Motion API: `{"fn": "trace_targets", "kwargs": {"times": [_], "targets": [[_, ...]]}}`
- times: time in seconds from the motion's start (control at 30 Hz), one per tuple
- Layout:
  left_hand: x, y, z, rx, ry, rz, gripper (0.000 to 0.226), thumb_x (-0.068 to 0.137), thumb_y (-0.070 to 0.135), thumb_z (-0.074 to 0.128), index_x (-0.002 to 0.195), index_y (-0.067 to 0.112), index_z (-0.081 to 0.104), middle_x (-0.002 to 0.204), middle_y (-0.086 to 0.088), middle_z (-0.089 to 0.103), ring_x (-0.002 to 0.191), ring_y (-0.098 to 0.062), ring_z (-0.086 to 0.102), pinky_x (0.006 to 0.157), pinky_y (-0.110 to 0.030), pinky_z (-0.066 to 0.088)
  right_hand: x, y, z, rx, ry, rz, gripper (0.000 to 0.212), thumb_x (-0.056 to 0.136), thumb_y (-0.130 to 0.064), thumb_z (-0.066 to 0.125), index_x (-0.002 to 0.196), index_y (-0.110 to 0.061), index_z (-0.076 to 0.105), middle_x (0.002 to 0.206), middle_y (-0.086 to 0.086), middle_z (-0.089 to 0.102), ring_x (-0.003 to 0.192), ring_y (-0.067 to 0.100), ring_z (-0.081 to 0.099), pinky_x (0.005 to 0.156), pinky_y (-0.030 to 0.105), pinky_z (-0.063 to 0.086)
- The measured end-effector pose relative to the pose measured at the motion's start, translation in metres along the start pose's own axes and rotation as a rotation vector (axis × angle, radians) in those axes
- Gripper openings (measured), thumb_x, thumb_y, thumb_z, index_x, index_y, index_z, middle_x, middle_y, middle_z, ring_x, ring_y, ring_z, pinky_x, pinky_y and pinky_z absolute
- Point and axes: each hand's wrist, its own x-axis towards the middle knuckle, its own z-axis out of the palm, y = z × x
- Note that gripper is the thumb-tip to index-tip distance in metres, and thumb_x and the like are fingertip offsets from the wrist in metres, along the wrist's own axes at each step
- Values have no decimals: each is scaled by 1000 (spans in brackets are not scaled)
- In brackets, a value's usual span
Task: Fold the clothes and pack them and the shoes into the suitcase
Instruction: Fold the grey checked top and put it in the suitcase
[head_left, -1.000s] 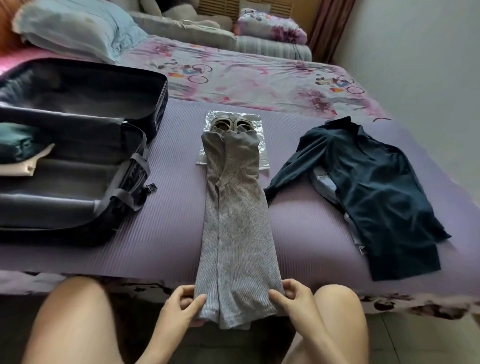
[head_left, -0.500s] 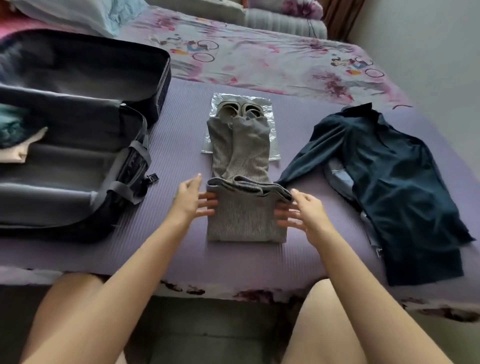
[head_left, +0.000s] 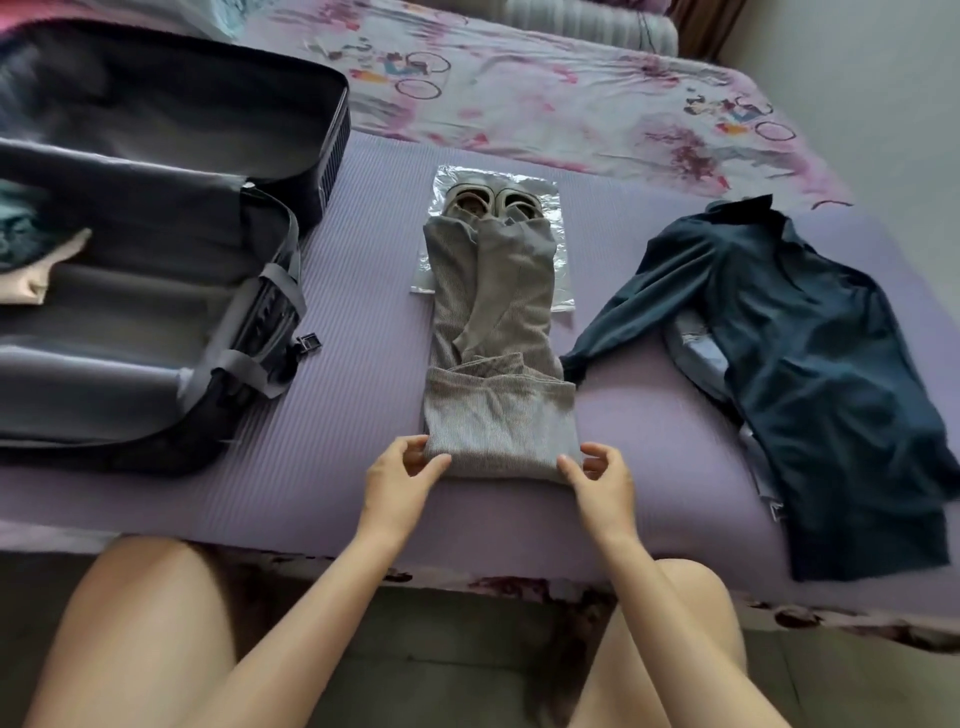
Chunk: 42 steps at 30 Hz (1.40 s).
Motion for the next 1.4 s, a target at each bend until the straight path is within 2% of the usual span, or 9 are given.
{"fn": "trace_targets", "kwargs": {"times": [0.17, 0.43, 0.57, 0.73, 1.0, 1.1, 1.23, 1.33, 1.4], "targets": [[-8, 5, -18, -20, 44, 95, 26, 96, 21, 51, 121, 17, 44, 90, 3, 58, 81, -4, 53, 63, -15, 38, -12, -5, -5, -7, -3, -62, 26, 86, -11, 67, 110, -10, 58, 93, 4, 60, 89, 18, 58, 72, 20, 41], [-41, -50, -60, 345, 7, 327, 30, 90, 13, 58, 115, 28, 49, 103, 4, 56, 100, -10, 52, 86, -33, 50, -68, 24, 0, -113, -84, -235, 34, 83, -13, 71, 112, -23, 57, 102, -4, 59, 94, 5, 55, 79, 12, 38], [-32, -53, -50, 521, -51, 619, 54, 85, 28, 65, 135, 26, 46, 146, 7, 32, 139, -11, 24, 112, -34, 27, -62, 32, 6, -395, -187, -597, 78, 82, -34, 71, 147, -26, 29, 151, -13, 23, 140, 1, 16, 113, 17, 10], [-8, -64, -36, 812, -282, 706, 95, 74, 39, 75, 147, 37, 15, 155, 9, 14, 143, -8, 7, 117, -29, -2, -38, 48, 8, -741, -430, -713, 90, 85, -37, 65, 151, -32, 3, 157, -17, -7, 143, -1, -14, 119, 34, -2], [1, -73, -50, 643, -101, 834, 56, 74, 19, 77, 126, 24, 58, 140, 7, 48, 135, -9, 38, 115, -33, 21, -24, 57, 6, -571, -214, -885, 44, 92, -30, 44, 134, -23, 52, 144, -8, 42, 137, 7, 35, 116, 34, 15], [7, -64, -56, 559, 18, 895, 28, 88, 35, 57, 112, 24, 66, 124, 8, 62, 123, -7, 51, 111, -35, 31, -24, 45, 1, -408, -203, -847, 37, 93, -34, 45, 126, -25, 60, 134, -11, 53, 132, -1, 39, 115, 37, 20], [14, -28, -59, 349, 122, 917, 38, 92, 44, 48, 97, 13, 70, 105, 7, 67, 109, 1, 56, 106, -28, 40, -20, 7, -9, -187, -156, -815, 33, 92, -38, 48, 115, -22, 65, 123, -18, 59, 129, -2, 42, 113, 25, 25], [29, 10, -61, 214, 145, 803, 35, 88, 46, 51, 94, 15, 66, 91, 15, 64, 95, 14, 55, 83, -7, 44, -9, -34, -12, -12, -145, -715, 23, 91, -38, 51, 108, -30, 63, 106, -18, 64, 108, -3, 55, 97, 19, 41], [50, 36, -57, 95, 126, 674, 24, 90, 46, 52, 90, 24, 61, 79, 15, 63, 81, 6, 60, 67, -10, 46, 12, -60, -6, 82, -141, -652, 9, 94, -30, 54, 96, -31, 62, 84, -7, 65, 82, 6, 57, 75, 19, 44]]}}
